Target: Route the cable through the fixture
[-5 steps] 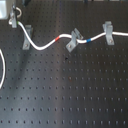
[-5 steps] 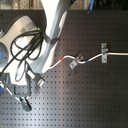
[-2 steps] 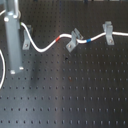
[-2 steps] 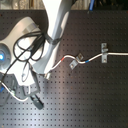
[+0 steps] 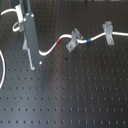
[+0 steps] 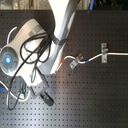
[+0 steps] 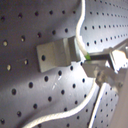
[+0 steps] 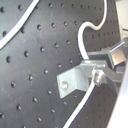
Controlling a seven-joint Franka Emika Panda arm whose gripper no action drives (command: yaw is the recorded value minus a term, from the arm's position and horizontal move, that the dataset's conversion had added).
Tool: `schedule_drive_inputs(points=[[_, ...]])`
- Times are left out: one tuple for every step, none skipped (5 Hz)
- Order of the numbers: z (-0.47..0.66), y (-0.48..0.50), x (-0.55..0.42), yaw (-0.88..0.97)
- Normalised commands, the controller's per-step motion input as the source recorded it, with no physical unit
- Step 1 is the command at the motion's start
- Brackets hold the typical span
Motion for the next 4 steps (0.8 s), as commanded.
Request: schedule_drive_inputs(points=[[0.00, -0.260, -0.153, -0.73], [0.06, -0.072, -0.090, -0.86], [0.07, 0.177, -0.171, -0.49], [0.12, 0.217, -0.170, -0.27]])
